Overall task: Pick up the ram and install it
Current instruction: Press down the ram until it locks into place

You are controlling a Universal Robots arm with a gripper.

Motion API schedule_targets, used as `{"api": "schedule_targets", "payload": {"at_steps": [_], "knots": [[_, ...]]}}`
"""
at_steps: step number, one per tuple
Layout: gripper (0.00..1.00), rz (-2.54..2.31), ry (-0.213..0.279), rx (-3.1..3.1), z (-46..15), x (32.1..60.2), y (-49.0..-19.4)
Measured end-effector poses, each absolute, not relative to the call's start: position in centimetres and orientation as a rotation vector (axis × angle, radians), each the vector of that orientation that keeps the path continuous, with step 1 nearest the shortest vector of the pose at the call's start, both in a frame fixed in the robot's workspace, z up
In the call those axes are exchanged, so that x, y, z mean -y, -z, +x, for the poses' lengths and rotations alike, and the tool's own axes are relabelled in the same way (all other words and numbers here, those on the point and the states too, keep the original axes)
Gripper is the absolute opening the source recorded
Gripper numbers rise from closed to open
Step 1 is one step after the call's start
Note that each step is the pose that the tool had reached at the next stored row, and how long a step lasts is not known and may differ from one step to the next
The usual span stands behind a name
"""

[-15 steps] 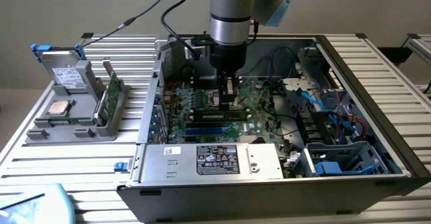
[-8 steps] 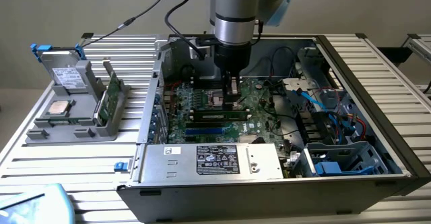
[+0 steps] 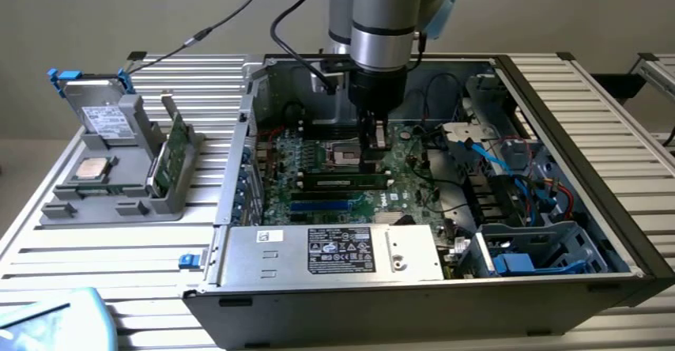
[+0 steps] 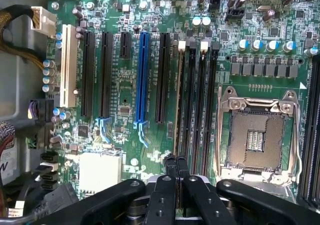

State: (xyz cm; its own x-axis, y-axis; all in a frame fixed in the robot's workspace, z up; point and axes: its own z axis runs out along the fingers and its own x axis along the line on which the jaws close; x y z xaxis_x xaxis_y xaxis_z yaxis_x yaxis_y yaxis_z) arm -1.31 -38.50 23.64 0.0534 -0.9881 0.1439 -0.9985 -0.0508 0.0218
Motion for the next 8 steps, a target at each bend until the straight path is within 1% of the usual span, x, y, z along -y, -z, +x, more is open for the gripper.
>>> {"api": "schedule_targets", "payload": {"at_steps": [8], "knots": [[0.11, 2.193, -0.136, 2.081, -1.31, 38.51, -22.73]]}}
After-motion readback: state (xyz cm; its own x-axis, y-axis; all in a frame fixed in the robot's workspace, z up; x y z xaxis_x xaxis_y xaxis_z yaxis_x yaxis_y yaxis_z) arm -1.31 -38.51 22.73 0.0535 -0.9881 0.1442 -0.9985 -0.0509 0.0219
